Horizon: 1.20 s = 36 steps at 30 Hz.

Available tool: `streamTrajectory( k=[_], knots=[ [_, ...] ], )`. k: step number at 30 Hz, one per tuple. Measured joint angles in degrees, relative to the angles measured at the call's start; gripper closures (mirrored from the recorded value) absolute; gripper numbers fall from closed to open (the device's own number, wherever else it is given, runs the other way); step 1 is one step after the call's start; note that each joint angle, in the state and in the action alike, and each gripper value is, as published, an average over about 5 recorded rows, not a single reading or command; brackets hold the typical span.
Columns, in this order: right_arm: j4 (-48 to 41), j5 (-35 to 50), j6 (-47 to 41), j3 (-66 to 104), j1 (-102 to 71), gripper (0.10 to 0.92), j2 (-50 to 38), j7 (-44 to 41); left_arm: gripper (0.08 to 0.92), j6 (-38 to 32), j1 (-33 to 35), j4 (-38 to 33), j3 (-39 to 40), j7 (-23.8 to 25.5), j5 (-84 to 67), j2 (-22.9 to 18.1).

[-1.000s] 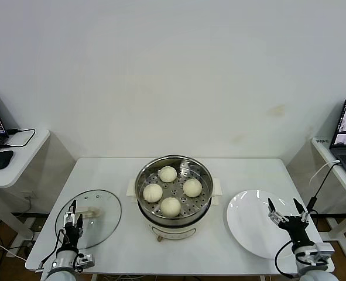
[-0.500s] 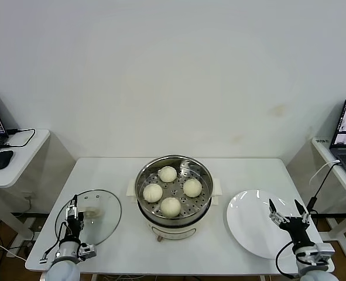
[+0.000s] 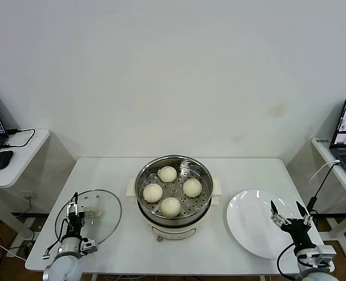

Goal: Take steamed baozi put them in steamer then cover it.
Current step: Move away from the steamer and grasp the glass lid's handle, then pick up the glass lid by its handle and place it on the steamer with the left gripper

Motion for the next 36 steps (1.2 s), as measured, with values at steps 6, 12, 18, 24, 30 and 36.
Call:
streamTrajectory(
  k=[6, 12, 18, 24, 30, 36],
  knots=[
    [0.1, 0.0, 0.1, 0.2, -0.2, 0.203, -0.2, -0.1, 0.321, -0.1, 0.0, 0.4, 0.0, -0.8, -0.6, 0.1],
    [0.4, -0.2, 0.3, 0.3, -0.5, 0.203, -0.2, -0.1, 0.494, -0.2, 0.0, 1.0, 0.0, -1.0, -1.0, 0.2],
    [0.5, -0.3, 0.4, 0.5, -0.8, 0.203, -0.2, -0.2, 0.667, -0.4, 0.1, 1.2, 0.1, -1.5, -1.3, 0.2],
    [0.5, -0.3, 0.2, 0.5, -0.4, 0.203, -0.2, -0.2, 0.829, 0.0, 1.1, -0.3, -0.4, -1.4, -2.4, 0.4],
    [1.0, -0.1, -0.3, 0.6, 0.1, 0.203, -0.2, -0.2, 0.855, 1.5, 3.2, -4.5, -0.8, 0.0, -4.7, 0.5],
    [1.4, 0.2, -0.8, 0.3, 0.7, 0.203, -0.3, 0.0, 0.855, 4.3, 6.7, -11.8, -1.3, 2.5, -8.0, 1.1]
  ],
)
